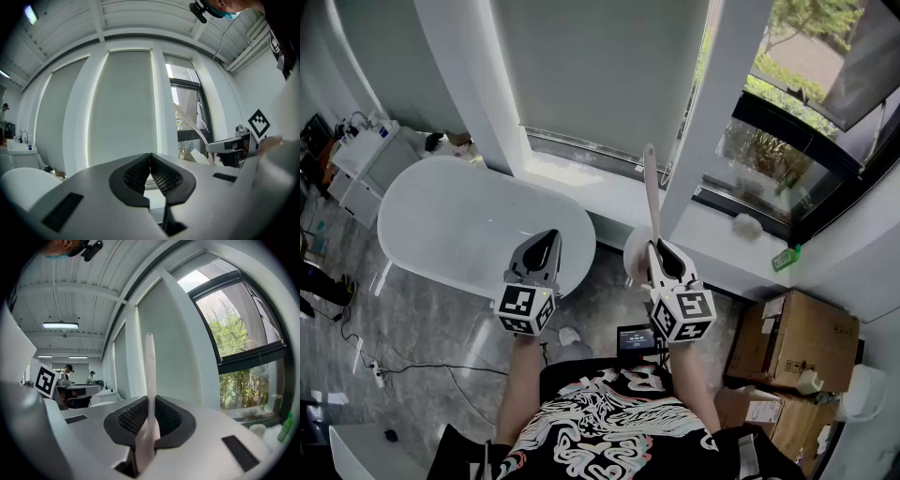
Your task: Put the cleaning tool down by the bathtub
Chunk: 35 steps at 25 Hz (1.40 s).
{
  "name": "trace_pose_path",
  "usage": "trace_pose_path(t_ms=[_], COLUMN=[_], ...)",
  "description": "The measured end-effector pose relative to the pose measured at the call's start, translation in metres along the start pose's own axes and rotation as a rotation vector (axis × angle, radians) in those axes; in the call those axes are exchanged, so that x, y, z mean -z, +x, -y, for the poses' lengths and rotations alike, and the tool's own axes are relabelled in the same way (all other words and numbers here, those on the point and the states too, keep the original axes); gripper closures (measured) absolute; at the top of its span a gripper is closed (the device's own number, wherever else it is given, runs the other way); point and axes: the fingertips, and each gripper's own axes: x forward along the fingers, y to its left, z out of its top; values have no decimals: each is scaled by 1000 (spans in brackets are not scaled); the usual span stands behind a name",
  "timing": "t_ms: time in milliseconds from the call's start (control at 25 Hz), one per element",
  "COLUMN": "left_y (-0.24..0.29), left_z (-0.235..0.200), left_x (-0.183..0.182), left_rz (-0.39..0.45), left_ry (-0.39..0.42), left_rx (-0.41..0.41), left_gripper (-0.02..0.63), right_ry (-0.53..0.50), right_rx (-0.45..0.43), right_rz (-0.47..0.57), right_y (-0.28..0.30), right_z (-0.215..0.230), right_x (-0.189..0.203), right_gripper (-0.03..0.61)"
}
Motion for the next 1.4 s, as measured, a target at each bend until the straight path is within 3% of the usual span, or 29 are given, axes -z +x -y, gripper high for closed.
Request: trace_pose_path(t_ms=[480, 640, 840, 1240, 1400], left_y=[-15, -15, -16, -13, -6], left_z=[-12, -8, -4, 16, 15], left_x=[2, 3, -3, 3, 4], left_rz=[-18, -26, -29, -25, -32], left_ry=[17, 23, 54, 45, 55], left_rx=[-11, -2, -1, 1, -4], left_gripper=[597, 597, 597, 597, 597], right_ry=[5, 71, 82, 152, 119], right_rx=[-17, -21, -33, -55, -33], right_rz=[1, 21, 26, 54, 40], right_y=[1, 0, -5, -19, -16], right_z=[-18, -15, -16, -1, 9], right_x=[6, 5, 2, 2, 2], right_gripper=[514, 514, 514, 514, 514])
